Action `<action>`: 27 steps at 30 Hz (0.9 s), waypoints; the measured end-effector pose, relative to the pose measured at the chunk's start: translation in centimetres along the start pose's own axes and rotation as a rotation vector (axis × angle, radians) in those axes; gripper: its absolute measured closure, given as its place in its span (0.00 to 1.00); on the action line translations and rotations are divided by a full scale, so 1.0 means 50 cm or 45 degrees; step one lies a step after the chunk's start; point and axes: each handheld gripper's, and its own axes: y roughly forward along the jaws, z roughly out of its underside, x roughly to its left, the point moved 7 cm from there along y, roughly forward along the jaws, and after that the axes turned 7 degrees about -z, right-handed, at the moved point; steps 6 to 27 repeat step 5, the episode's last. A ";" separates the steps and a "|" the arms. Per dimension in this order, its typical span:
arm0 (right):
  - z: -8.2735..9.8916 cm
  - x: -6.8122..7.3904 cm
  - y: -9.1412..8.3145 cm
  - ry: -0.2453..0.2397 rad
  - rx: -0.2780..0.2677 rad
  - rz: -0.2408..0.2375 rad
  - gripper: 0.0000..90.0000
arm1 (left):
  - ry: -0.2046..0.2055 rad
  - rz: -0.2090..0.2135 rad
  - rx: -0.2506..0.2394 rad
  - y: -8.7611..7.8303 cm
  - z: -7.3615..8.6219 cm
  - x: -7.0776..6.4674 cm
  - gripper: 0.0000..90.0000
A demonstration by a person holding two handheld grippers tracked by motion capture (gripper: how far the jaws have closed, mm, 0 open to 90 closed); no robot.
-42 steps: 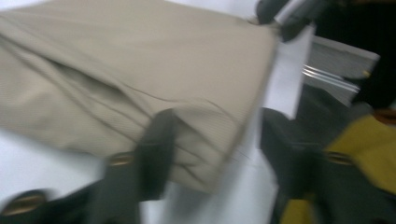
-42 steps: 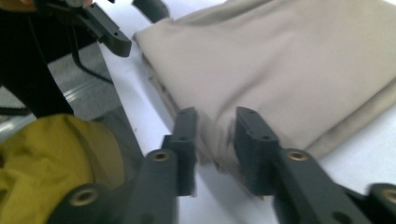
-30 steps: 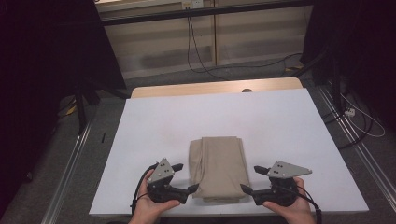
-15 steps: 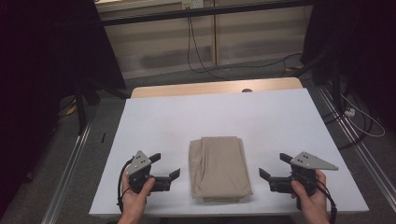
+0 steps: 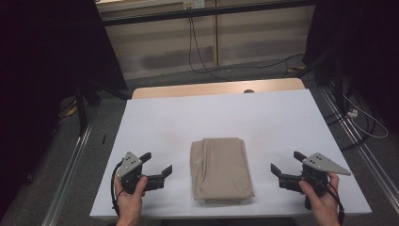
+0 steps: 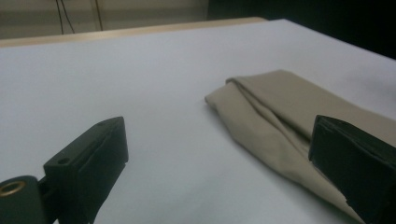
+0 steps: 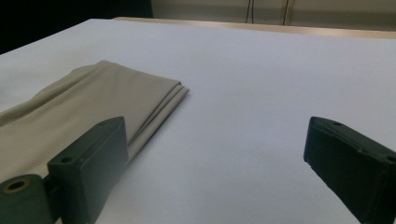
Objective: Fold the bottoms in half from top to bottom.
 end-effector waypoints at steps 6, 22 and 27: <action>0.001 0.005 0.005 -0.004 0.004 -0.015 0.06 | 0.008 0.018 0.054 0.013 0.011 -0.013 0.05; 0.001 0.005 0.005 -0.004 0.004 -0.015 0.06 | 0.008 0.018 0.054 0.013 0.011 -0.013 0.05; 0.001 0.005 0.005 -0.004 0.004 -0.015 0.06 | 0.008 0.018 0.054 0.013 0.011 -0.013 0.05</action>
